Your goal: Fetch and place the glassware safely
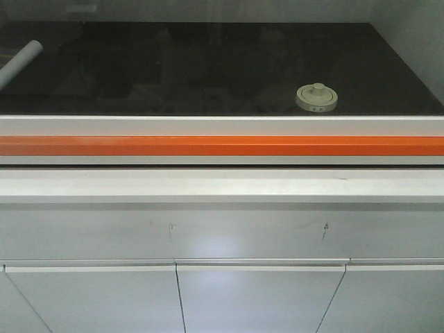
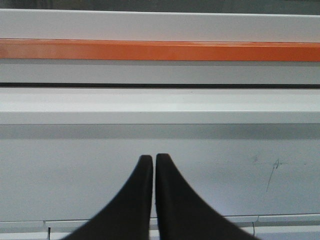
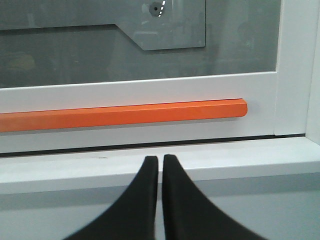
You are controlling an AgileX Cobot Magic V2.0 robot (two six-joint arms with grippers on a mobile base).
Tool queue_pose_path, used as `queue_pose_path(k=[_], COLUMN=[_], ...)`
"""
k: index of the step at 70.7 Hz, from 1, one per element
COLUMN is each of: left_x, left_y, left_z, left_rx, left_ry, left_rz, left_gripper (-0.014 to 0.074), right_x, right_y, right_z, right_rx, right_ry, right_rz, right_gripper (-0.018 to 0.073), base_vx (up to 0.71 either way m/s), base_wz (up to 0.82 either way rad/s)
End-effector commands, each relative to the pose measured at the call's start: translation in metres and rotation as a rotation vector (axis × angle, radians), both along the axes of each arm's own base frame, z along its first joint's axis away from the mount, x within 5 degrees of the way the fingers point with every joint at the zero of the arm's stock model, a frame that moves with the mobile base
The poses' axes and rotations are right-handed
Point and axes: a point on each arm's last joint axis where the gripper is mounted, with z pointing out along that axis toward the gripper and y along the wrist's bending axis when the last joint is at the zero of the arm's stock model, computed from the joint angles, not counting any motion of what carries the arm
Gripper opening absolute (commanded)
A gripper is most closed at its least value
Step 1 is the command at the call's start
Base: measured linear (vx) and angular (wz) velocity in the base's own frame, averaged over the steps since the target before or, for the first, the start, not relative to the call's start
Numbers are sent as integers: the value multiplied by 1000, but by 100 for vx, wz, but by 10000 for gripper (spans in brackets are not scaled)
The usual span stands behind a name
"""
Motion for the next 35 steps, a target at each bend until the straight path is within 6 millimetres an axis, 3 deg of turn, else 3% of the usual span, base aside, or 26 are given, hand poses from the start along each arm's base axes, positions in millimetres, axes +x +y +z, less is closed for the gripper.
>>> queue_pose_path(k=[1, 35], left_x=[1, 1], left_y=[0, 0], left_z=[-3, -3], left_rx=[-15, -15], left_ry=[-56, -56], left_rz=[2, 2], left_gripper=[-7, -7], right_x=[-1, -1], right_y=[0, 0], right_z=[1, 1], right_rx=[-15, -15], right_ry=[-68, -68], right_rz=[-2, -2], right_gripper=[-3, -3], base_vx=[0, 0], base_wz=[0, 0])
